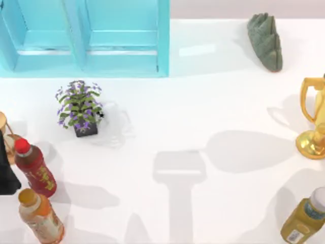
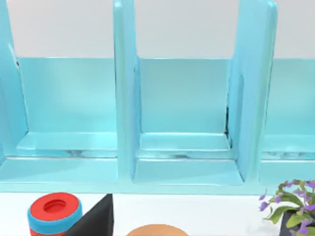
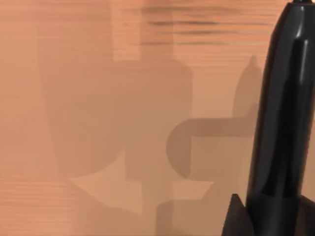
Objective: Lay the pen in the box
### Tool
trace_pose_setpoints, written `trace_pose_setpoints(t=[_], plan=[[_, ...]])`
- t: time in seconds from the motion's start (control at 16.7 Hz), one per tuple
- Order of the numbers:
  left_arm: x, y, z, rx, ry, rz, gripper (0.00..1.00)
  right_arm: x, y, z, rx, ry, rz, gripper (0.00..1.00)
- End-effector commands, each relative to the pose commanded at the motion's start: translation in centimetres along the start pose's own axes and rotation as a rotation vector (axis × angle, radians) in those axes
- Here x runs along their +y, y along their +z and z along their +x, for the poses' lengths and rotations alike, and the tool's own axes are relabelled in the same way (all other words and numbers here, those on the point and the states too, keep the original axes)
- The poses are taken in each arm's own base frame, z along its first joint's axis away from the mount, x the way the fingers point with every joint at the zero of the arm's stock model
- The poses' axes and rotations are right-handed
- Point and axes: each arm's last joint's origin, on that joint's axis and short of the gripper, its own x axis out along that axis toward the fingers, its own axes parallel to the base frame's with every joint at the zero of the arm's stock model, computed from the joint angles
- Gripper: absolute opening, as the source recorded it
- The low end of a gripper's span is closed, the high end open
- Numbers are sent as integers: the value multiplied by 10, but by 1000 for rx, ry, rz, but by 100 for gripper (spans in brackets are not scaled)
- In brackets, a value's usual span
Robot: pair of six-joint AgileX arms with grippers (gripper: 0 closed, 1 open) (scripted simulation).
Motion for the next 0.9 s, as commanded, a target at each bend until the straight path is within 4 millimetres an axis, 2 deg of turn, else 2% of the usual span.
trace_pose_setpoints(t=[0.6, 0.9], plan=[[0, 0, 0, 0, 0, 0, 100, 0, 0, 0, 0, 0, 0, 98], [0, 0, 0, 0, 0, 0, 100, 0, 0, 0, 0, 0, 0, 100]])
